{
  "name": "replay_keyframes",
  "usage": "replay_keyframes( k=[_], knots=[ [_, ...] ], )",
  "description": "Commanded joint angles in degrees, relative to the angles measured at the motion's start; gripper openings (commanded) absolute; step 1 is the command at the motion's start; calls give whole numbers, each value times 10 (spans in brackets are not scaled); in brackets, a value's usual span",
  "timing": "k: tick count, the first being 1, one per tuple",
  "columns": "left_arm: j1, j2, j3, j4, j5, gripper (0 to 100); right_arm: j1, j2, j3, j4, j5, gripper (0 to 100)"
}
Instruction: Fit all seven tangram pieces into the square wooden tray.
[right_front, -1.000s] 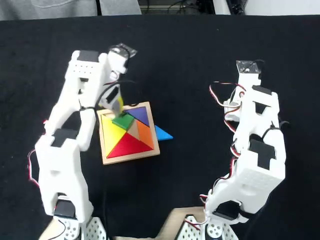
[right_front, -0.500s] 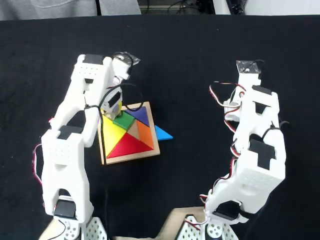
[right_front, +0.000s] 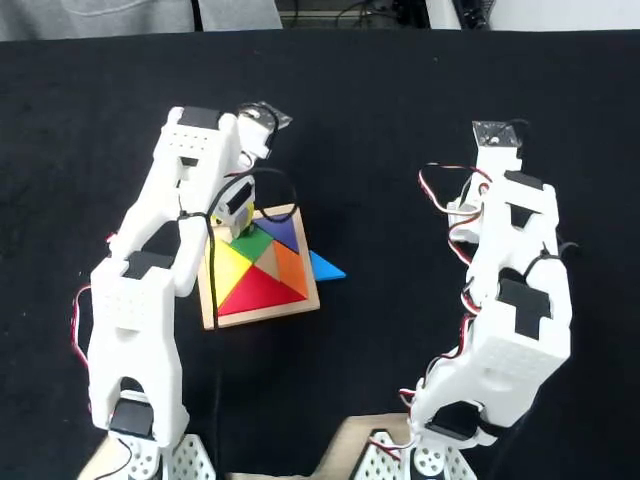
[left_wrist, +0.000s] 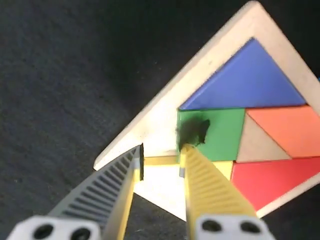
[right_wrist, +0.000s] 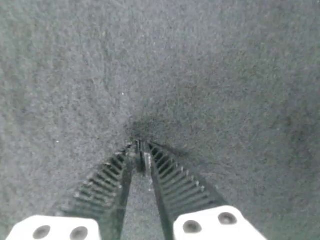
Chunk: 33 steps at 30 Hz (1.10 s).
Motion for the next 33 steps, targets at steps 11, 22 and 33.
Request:
replay_keyframes(
  k=[11, 22, 33],
  knots=[
    [-67, -144, -207, 113, 88, 132, -21, -24, 1, -8, 5, 11],
    [-127, -529, 95, 112, 232, 130, -82, -56, -3, 61, 95, 11],
    [-282, -978, 765, -168, 245, 133, -219, -284, 56, 206, 171, 12]
  ],
)
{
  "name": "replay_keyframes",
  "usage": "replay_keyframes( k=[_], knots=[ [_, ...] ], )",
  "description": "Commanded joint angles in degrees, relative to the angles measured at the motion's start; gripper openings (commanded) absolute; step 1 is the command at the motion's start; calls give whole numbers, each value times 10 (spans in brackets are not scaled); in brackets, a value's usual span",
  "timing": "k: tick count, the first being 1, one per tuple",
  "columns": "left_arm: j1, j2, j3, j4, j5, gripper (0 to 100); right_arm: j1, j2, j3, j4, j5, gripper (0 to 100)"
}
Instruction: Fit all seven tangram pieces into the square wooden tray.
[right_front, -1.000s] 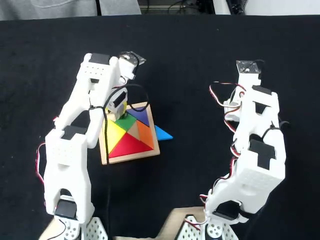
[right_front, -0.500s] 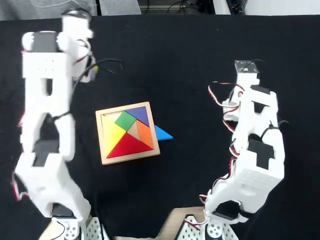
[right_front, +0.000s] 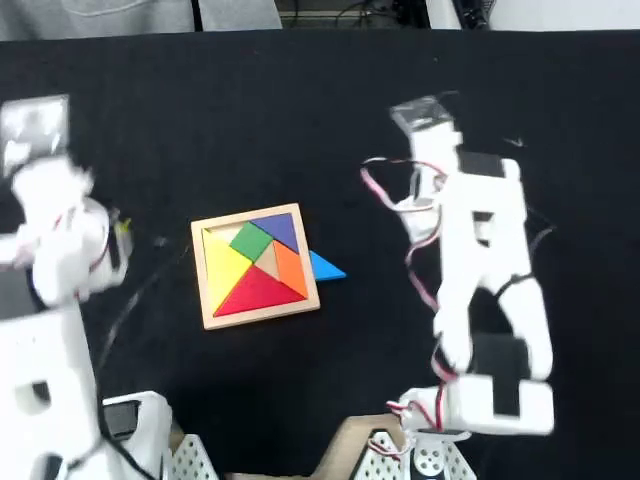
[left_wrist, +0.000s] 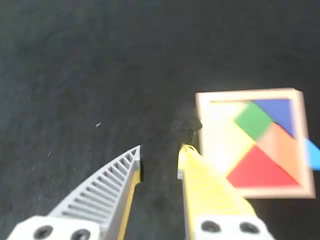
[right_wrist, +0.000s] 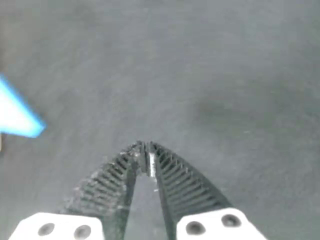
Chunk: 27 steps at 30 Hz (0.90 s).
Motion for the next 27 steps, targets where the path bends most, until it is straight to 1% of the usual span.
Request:
replay_keyframes(
  k=[1, 4, 6, 8, 11, 13, 16, 19, 27],
  knots=[
    [-78, -129, 303, -173, 2, 133, -98, -80, 29, 41, 76, 13],
    [-114, -125, 406, -258, -27, 133, -156, -81, 44, 32, 53, 41],
    [-134, -112, 451, -296, -32, 133, -187, -80, 57, 10, 23, 93],
    [-149, -98, 484, -326, -31, 133, -211, -80, 74, -9, 13, 152],
    [-164, -84, 516, -356, -33, 134, -244, -80, 112, -30, 40, 234],
    [-167, -83, 524, -367, -33, 134, -265, -80, 138, -48, 67, 268],
    [-167, -83, 527, -372, -33, 134, -293, -80, 161, -78, 76, 276],
    [-167, -83, 528, -372, -33, 134, -305, -76, 179, -93, 76, 276],
    [-166, -82, 529, -372, -34, 134, -287, 29, 165, -156, 78, 276]
  ],
)
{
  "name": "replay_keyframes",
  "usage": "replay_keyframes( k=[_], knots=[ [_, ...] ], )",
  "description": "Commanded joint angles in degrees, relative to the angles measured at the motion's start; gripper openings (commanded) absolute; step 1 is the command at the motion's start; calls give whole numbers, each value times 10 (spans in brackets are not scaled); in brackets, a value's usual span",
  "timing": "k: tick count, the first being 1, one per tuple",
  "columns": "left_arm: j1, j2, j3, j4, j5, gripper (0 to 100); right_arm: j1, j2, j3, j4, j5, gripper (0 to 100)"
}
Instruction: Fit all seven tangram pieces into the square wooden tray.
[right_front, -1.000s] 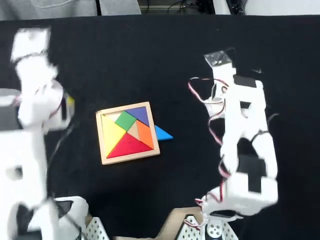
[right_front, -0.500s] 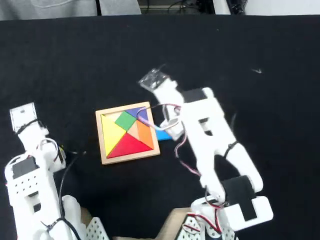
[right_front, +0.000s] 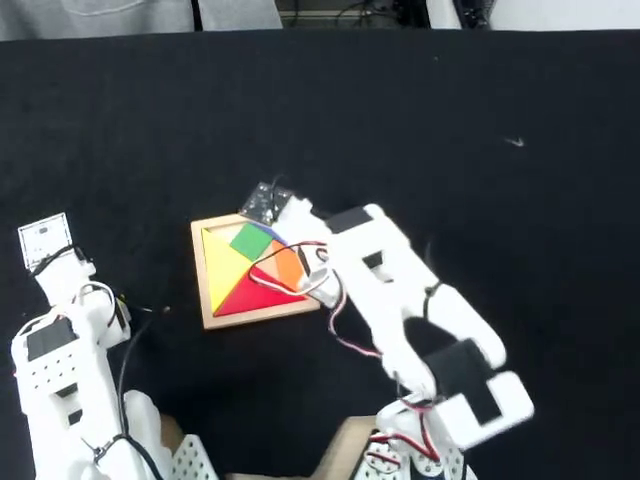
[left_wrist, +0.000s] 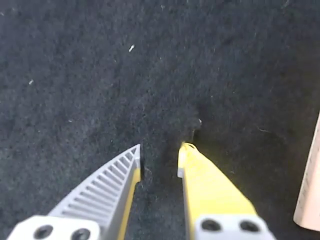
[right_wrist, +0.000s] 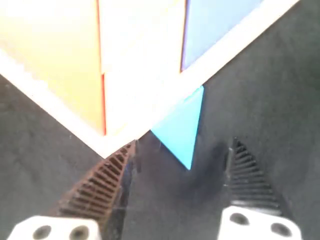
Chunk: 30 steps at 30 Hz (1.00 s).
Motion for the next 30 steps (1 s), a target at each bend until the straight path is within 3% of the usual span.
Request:
replay_keyframes(
  k=[1, 13, 20, 27, 30],
  knots=[
    [-3, 1, -3, -10, -6, 134, 10, 49, -29, -33, 9, 276],
    [0, 3, -3, -10, -38, 132, 4, 88, -57, -32, 9, 276],
    [0, 3, -3, -10, -38, 132, -57, 89, -69, -16, 4, 276],
    [0, 3, -3, -10, -38, 132, 20, 94, -127, 47, -3, 276],
    [0, 3, -3, -10, -38, 132, 20, 96, -118, 48, -3, 276]
  ],
)
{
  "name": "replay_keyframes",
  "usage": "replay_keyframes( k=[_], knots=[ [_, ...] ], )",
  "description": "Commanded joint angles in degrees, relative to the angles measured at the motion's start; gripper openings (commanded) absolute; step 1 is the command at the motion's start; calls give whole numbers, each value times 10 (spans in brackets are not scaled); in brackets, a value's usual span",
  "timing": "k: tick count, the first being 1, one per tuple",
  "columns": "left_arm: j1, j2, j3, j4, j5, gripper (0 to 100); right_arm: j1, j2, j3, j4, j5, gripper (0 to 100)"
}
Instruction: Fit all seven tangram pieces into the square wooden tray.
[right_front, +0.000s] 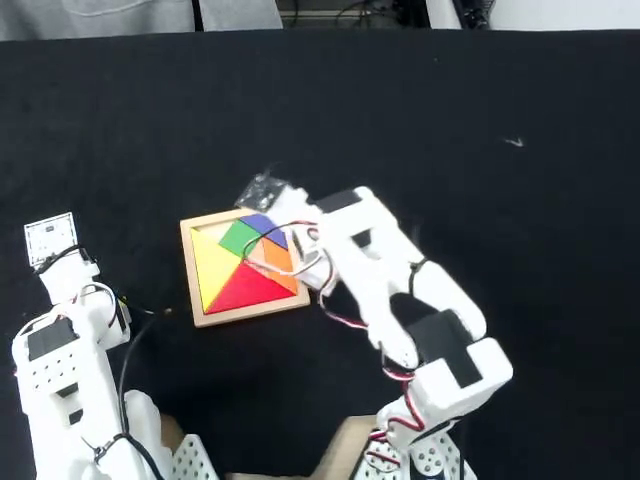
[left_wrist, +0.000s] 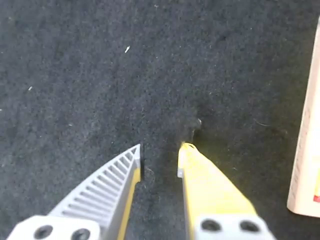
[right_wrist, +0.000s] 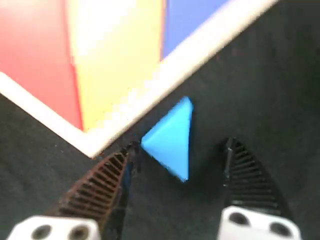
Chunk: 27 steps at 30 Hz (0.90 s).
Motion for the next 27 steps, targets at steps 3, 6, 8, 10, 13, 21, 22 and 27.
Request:
replay_keyframes(
  k=[3, 6, 8, 10, 13, 21, 22, 27],
  knots=[
    [0, 3, -3, -10, -6, 132, -9, 10, -19, 0, -2, 276],
    [0, 3, -3, -10, -6, 132, -21, 30, -19, -19, -2, 276],
    [0, 3, -3, -10, -6, 132, -23, 44, -20, -29, -2, 276],
    [0, 3, -3, -10, -6, 132, -21, 51, -29, -25, -3, 276],
    [0, 3, -3, -10, -6, 132, -19, 64, -44, -11, -4, 263],
    [0, 3, -3, -10, -6, 132, -20, 72, -51, -4, -3, 38],
    [0, 3, -3, -10, -6, 132, -20, 72, -51, -4, -3, 35],
    [0, 3, -3, -10, -6, 132, -20, 67, -54, -4, -3, 32]
  ],
)
